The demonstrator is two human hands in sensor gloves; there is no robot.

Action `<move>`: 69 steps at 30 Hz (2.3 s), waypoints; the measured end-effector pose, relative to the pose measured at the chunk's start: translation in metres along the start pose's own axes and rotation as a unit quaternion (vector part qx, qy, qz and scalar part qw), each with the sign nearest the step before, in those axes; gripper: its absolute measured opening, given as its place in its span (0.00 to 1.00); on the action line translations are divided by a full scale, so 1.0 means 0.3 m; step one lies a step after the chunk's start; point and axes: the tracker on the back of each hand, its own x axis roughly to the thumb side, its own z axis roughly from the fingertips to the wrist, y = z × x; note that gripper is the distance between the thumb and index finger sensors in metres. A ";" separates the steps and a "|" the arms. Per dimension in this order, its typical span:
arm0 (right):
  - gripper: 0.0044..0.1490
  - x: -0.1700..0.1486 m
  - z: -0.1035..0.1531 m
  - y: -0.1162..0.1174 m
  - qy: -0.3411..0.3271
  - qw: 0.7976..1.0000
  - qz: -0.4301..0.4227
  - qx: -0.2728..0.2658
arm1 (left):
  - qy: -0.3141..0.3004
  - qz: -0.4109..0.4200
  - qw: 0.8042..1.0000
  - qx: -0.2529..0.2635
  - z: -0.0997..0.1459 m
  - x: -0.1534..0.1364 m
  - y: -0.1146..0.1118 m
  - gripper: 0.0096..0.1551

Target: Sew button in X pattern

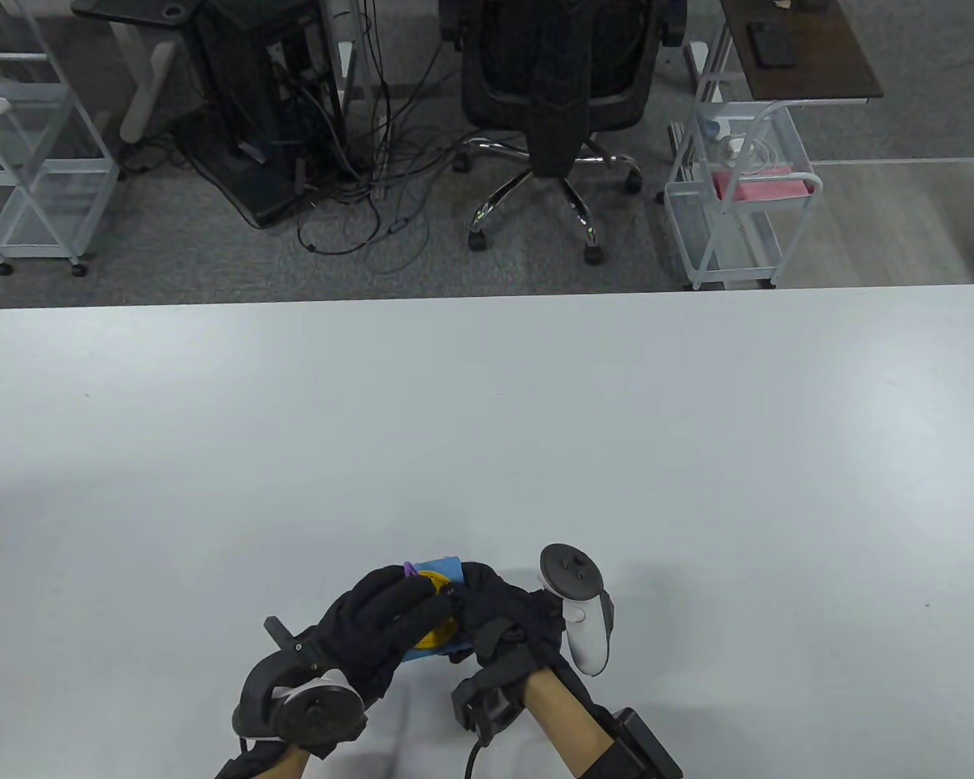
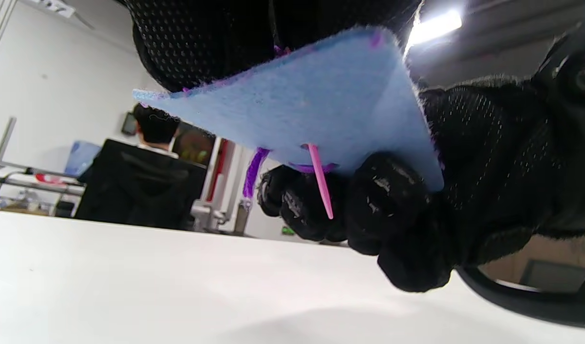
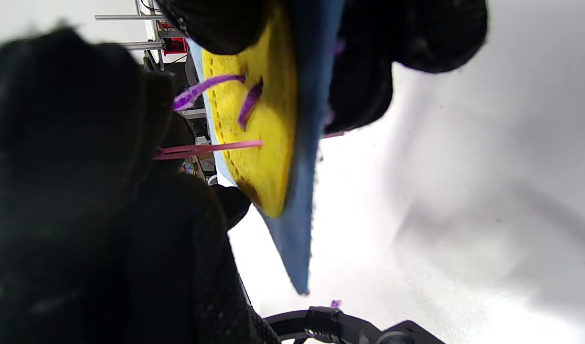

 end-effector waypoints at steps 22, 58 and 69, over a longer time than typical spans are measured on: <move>0.28 0.039 0.017 -0.025 -0.021 1.000 -0.009 0.009 | 0.193 0.128 0.958 0.170 0.083 -0.150 0.057 0.29; 0.29 0.145 0.064 -0.015 -0.075 0.997 -0.011 0.019 | 0.164 0.424 0.889 0.056 0.026 -0.147 -0.112 0.29; 0.29 0.145 0.066 -0.015 -0.071 0.997 -0.019 0.024 | 0.163 0.412 0.894 0.062 0.028 -0.151 -0.111 0.22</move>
